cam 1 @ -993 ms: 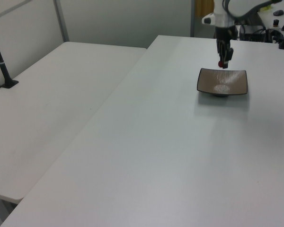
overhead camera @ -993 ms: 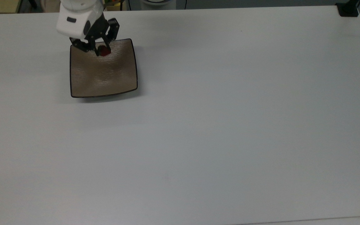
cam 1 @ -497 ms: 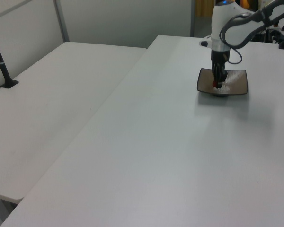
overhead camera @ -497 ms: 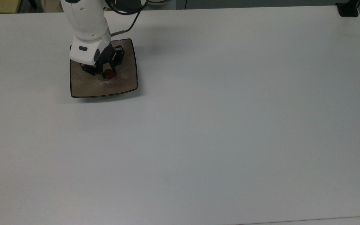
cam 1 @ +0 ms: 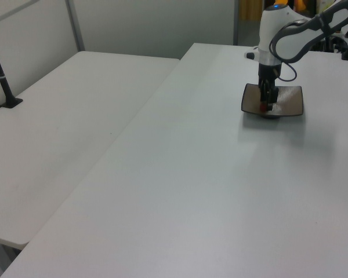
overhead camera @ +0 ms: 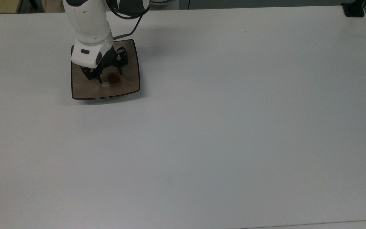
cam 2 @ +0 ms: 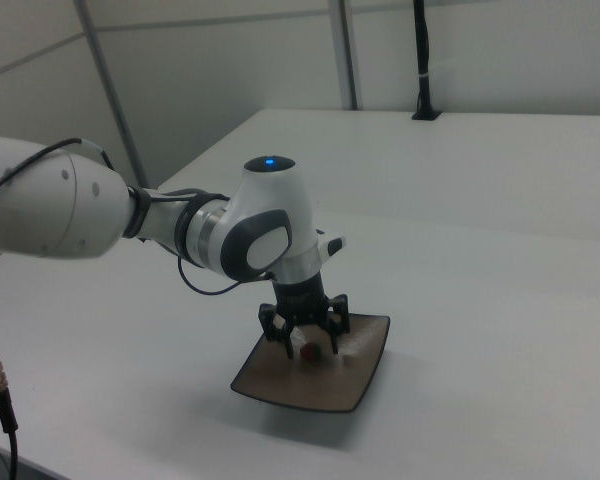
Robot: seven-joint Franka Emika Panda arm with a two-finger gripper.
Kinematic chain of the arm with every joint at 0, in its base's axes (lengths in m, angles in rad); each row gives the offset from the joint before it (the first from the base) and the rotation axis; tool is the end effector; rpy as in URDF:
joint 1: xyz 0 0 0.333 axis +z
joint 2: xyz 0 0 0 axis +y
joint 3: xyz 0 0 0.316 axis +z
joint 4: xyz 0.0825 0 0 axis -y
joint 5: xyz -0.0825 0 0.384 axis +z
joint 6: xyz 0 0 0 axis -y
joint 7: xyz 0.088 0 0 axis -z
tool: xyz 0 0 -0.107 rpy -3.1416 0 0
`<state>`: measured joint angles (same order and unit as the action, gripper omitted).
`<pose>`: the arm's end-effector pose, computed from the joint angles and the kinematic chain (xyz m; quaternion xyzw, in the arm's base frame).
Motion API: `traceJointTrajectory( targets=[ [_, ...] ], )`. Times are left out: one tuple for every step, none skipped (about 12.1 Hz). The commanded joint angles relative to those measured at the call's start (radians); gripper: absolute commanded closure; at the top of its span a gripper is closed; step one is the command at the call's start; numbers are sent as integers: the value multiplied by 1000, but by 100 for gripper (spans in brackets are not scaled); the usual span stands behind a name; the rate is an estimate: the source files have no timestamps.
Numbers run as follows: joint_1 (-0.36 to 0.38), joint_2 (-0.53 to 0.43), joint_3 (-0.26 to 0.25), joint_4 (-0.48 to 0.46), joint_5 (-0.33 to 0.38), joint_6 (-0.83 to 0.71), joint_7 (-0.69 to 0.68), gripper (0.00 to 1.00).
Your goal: Strawberries on a ceramic plate
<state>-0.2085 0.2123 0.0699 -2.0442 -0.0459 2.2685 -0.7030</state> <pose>0.5800 -0.0831 0.3396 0.9564 0.2917 0.0016 0.0120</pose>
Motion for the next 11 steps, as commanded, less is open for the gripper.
traceJointTrajectory(
  targets=[
    [9, -112, 2, 94, 18, -174, 112, 0],
    [17, -132, 4, 155, 18, -246, 179, 0],
    [32, -158, 2, 200, 18, -320, 248, 0],
    [43, -187, 2, 237, 18, -387, 299, 0],
    [55, -214, 2, 263, 21, -450, 333, 0],
    [66, -235, 2, 291, 46, -507, 356, 0],
    [81, -254, 2, 311, 87, -547, 385, 0],
    [102, -269, 1, 318, 106, -570, 443, 0],
    [142, -286, -4, 320, 104, -575, 535, 0],
    [182, -295, -5, 319, 103, -575, 618, 0],
    [222, -294, -7, 318, 103, -569, 687, 0]
  ],
)
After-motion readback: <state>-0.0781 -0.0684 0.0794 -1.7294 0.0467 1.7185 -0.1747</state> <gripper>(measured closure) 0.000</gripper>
